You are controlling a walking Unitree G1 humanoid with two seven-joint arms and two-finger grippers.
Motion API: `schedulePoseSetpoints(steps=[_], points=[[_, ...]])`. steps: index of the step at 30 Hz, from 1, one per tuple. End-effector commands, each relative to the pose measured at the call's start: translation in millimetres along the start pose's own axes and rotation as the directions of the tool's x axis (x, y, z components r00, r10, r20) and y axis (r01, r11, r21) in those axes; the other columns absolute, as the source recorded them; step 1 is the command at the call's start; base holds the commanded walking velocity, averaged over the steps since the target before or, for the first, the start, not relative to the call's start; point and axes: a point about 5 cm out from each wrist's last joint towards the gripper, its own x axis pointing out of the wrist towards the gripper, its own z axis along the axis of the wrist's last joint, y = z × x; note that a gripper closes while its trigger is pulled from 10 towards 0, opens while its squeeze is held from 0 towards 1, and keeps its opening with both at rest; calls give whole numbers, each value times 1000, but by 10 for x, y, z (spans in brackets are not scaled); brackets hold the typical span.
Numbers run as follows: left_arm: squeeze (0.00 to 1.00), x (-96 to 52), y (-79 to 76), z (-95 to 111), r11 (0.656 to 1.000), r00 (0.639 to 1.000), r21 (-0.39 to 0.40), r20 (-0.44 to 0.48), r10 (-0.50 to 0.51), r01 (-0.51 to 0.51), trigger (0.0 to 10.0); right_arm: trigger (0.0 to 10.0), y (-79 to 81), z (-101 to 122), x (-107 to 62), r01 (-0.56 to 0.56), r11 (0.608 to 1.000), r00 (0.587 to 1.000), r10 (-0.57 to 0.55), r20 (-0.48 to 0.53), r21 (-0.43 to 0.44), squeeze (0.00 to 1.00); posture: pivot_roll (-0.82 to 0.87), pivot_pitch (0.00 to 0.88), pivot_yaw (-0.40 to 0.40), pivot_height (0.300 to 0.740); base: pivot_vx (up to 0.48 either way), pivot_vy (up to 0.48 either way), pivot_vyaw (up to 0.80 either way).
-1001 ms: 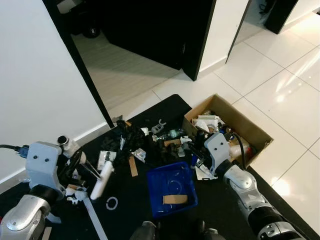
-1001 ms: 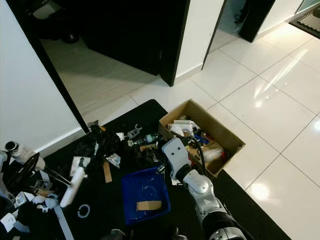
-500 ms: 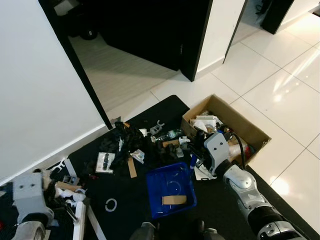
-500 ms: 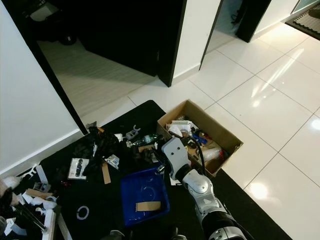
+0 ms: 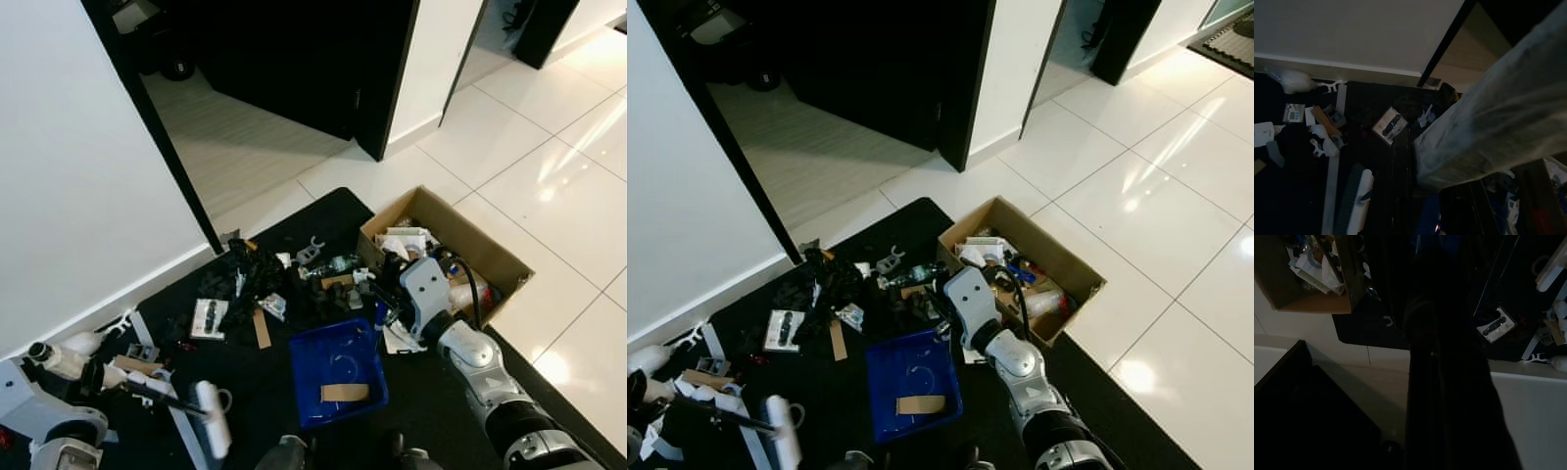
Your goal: Sweep floor
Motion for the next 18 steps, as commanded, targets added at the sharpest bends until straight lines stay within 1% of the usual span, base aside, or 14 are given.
schedulePoseSetpoints(steps=[1,3,5,6,7,9,10,13,16,18], points=[[0,-41,-185,-217,977,987,-174,-82,-137,121,10000,10000,-19,-71,-78,8,1000,1000,-9,-27,-29,0,154,333,-9,740,0,0,0],[0,-48,-226,-168,969,980,-189,-82,-179,161,10000,10000,-17,-73,-82,8,1000,1000,-9,-27,-29,0,155,332,-7,740,0,0,0],[0,-48,-226,-168,969,980,-189,-82,-179,161,10000,10000,-17,-73,-82,8,1000,1000,-9,-27,-29,0,155,332,-7,740,0,0,0],[0,-55,-263,-69,959,970,-186,-74,-231,215,10000,10000,-15,-74,-83,10,1000,1000,-10,-26,-28,0,161,330,-5,740,0,0,0],[0,-55,-263,-69,959,970,-186,-74,-231,215,10000,10000,-15,-74,-83,10,1000,1000,-10,-26,-28,0,161,330,-5,740,0,0,0],[0,-61,-294,45,950,957,-166,-76,-282,266,10000,10000,-13,-76,-83,10,1000,1000,-11,-26,-27,0,166,328,-4,740,0,0,0],[0,-61,-294,45,950,957,-166,-76,-282,266,10000,10000,-13,-76,-83,10,1000,1000,-11,-26,-27,0,166,328,-4,740,0,0,0],[0,-58,-337,168,939,945,-156,-72,-320,306,10000,10000,-6,-74,-73,10,1000,1000,-11,-25,-25,0,170,325,1,740,0,0,0],[0,-42,-375,235,934,939,-143,-69,-338,326,10000,10000,0,-74,-67,11,1000,1000,-12,-25,-23,0,172,322,2,740,0,0,0],[0,-35,-398,249,933,933,-116,-76,-352,342,10000,10000,2,-75,-68,11,1000,1000,-11,-25,-23,0,172,322,2,740,0,0,0]])
